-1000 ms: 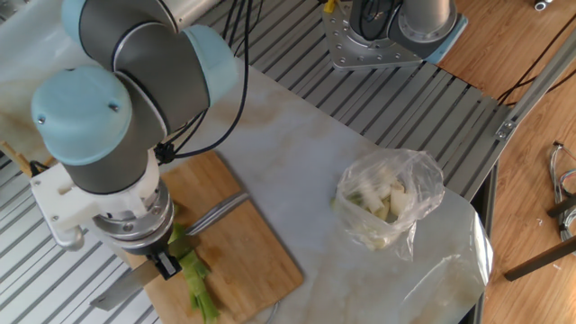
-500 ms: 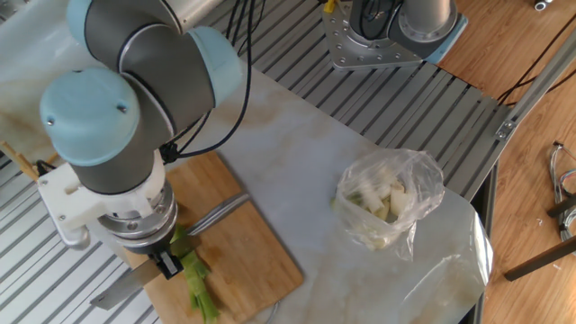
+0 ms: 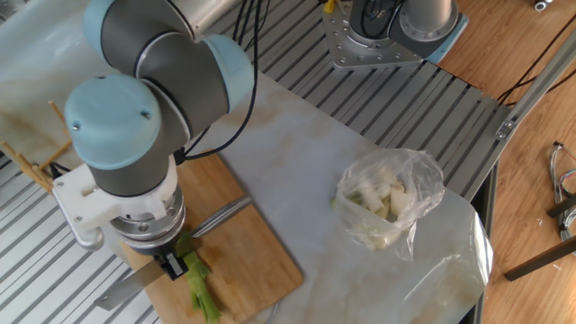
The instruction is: Chop the scallions
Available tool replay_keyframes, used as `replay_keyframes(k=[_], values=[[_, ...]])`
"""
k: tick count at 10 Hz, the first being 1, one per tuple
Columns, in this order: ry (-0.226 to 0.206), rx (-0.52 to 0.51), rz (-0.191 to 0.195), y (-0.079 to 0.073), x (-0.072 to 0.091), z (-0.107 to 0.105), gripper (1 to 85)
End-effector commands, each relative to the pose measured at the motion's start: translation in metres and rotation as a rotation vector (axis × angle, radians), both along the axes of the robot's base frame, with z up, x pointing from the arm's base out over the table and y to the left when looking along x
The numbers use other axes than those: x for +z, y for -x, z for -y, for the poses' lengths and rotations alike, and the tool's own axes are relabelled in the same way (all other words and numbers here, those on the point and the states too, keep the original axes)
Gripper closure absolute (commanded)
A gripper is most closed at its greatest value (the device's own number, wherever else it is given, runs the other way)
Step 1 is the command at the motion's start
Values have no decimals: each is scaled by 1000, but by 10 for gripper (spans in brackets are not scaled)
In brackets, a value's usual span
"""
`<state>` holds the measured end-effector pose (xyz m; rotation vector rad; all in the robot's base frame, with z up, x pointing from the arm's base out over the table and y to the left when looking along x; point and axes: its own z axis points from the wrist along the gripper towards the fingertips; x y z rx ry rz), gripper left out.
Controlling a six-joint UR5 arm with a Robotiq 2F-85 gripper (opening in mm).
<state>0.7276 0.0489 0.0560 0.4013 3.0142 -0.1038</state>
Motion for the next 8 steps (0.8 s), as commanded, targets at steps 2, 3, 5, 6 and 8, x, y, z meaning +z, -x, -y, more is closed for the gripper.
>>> replay_keyframes(k=[2,3,5,6,8], values=[[3,-1,3,3,4,-2,847],[1,-2,2,3,6,-2,847],[16,-6,-1,4,12,0,847],[18,-14,-4,6,17,-1,847],[17,-17,5,4,20,-2,847]])
